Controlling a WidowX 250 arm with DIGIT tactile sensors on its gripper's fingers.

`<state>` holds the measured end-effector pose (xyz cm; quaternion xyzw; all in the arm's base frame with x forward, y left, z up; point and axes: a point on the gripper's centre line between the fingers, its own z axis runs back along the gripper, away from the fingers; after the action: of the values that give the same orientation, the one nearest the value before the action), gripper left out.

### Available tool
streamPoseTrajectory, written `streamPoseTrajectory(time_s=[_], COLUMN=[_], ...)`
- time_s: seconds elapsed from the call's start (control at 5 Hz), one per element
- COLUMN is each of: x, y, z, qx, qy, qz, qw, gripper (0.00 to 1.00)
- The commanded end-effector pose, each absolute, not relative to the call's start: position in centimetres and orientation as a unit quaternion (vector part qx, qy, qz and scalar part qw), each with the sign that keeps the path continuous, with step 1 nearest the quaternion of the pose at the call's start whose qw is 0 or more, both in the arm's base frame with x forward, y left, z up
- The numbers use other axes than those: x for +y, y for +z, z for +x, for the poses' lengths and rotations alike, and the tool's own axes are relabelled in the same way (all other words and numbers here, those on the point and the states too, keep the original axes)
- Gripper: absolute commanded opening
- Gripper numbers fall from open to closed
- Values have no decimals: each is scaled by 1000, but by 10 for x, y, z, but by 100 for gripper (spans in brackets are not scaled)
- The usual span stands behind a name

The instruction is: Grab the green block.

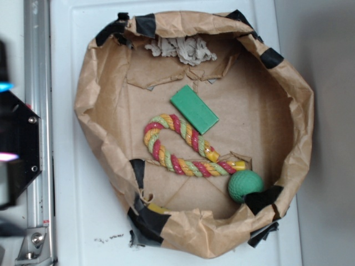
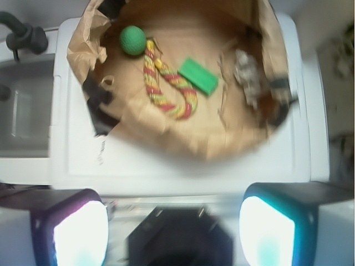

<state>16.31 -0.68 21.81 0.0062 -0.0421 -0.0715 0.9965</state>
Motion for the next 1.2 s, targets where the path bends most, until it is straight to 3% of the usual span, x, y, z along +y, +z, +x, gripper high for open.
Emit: streamPoseTrajectory(time_s=[0.0, 0.4, 0.6, 1.0], x=[15, 37, 24, 23], y=[168, 92, 66, 24], z=[220, 256, 259, 268], qx=[-73, -83, -75, -50], qy=[-165, -271, -342, -456], qz=[34, 27, 48, 36], qw=[983, 959, 936, 888], gripper=[100, 100, 100, 100])
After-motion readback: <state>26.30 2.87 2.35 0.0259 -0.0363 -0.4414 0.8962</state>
